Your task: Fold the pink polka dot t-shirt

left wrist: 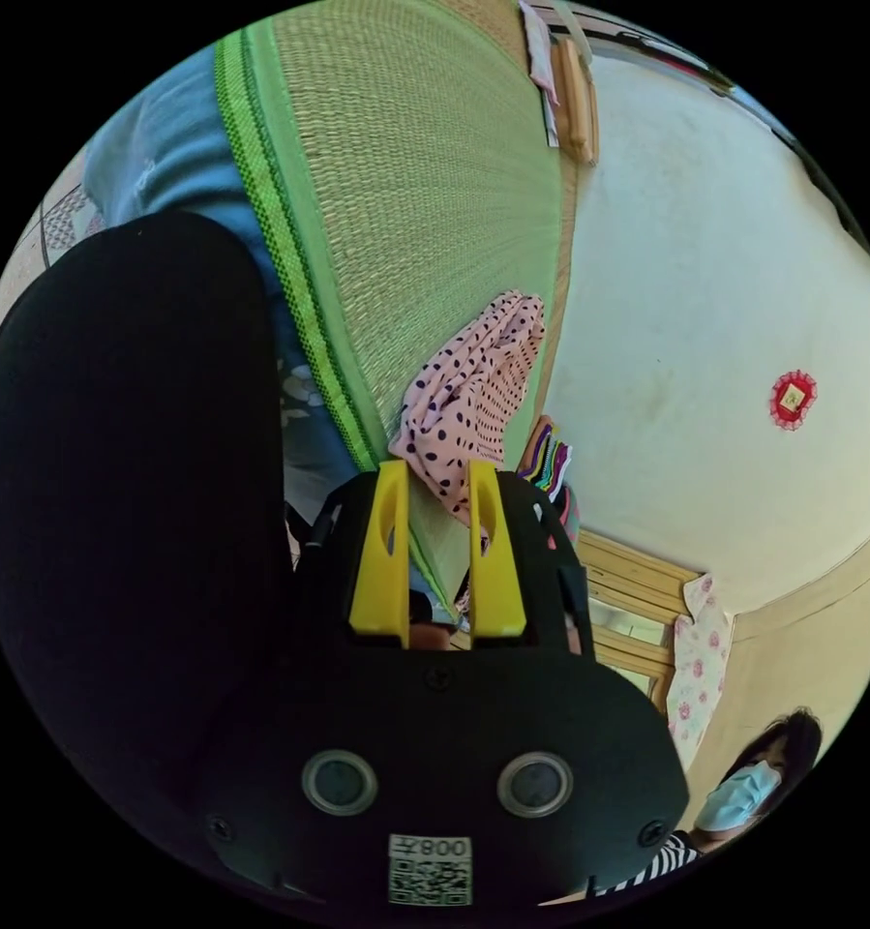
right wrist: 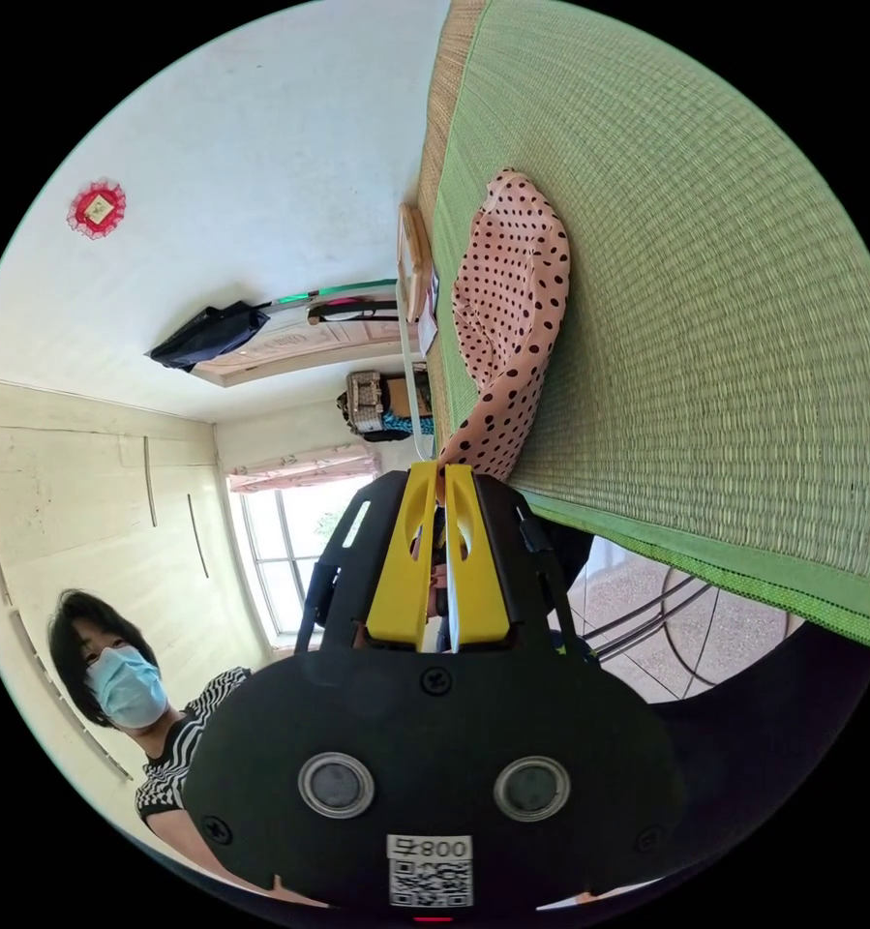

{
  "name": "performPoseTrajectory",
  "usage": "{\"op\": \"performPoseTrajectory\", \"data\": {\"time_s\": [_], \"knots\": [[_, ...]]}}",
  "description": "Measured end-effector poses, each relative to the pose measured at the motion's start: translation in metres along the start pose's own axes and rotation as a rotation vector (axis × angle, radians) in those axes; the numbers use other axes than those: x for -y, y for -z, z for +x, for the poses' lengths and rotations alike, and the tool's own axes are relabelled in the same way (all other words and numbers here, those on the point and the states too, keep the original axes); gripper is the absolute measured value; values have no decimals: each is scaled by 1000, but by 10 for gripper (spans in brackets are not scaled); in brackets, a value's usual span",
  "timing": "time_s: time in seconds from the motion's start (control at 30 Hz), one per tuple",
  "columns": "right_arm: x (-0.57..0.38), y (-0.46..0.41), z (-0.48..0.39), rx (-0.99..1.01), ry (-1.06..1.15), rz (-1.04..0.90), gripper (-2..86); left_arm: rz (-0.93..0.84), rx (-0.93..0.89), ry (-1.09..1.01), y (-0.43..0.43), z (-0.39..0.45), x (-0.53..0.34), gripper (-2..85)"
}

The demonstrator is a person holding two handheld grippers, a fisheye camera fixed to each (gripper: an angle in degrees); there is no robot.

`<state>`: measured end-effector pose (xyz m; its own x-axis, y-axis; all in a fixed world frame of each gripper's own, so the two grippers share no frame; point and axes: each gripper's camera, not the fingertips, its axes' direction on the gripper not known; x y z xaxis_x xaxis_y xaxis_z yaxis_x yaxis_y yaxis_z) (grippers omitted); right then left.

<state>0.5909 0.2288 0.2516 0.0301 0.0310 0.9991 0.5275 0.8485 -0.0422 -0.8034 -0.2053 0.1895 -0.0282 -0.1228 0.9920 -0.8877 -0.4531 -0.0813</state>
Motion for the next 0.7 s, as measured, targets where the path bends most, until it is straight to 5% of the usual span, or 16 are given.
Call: {"op": "performPoseTrajectory", "data": {"time_s": [0.7], "knots": [[-36,13,-33,-30,-18,-14,11,-15,47,-26,-71,-20,17,70]]}}
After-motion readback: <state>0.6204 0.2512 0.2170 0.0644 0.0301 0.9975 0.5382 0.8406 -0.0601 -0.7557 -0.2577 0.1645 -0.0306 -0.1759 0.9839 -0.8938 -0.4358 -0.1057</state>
